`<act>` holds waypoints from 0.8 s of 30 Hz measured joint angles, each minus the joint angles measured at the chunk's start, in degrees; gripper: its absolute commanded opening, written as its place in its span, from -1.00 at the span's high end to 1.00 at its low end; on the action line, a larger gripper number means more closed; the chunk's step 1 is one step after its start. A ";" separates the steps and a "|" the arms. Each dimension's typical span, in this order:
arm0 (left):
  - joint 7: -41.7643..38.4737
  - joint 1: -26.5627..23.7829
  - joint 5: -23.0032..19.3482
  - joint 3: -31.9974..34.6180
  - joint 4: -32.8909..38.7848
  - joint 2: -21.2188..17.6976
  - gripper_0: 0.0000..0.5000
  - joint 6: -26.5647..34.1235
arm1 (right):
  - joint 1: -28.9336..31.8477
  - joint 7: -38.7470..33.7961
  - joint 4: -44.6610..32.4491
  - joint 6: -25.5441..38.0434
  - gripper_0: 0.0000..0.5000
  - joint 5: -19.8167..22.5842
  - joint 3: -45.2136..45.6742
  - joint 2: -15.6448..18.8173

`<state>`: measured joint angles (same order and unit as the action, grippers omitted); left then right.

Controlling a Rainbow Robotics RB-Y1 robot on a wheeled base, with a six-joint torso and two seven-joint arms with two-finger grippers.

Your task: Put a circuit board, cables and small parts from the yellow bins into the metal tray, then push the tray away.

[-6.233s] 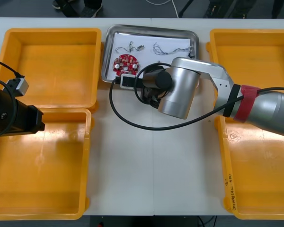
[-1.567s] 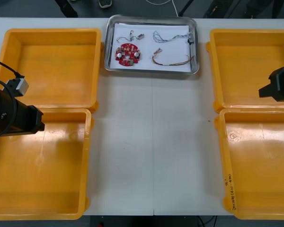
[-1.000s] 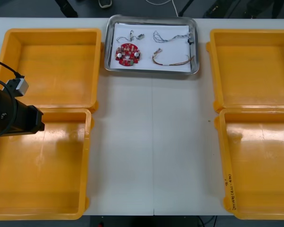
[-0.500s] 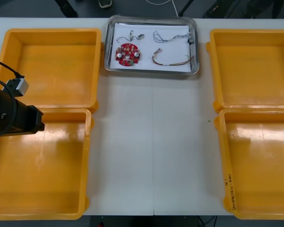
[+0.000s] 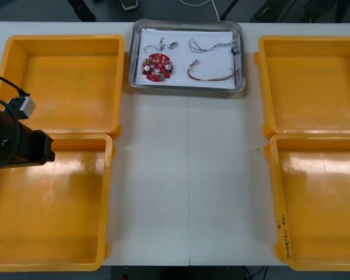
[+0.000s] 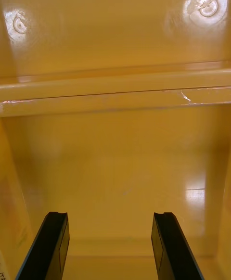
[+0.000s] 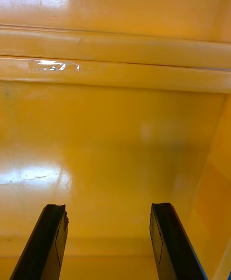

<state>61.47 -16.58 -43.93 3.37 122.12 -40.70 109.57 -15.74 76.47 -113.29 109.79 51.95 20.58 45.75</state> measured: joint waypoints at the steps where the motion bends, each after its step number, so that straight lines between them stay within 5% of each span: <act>1: 0.00 0.00 0.00 0.00 0.00 0.00 -1.00 0.00 | 0.00 0.00 0.00 0.00 -1.00 0.01 0.11 0.00; 24: 0.00 0.00 0.00 0.00 0.00 0.00 -1.00 0.00 | 0.02 0.00 0.00 0.00 -1.00 0.35 0.29 0.01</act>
<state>61.47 -16.58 -43.93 3.37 122.12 -40.70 109.57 -15.72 76.47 -113.29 109.79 52.30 20.86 45.76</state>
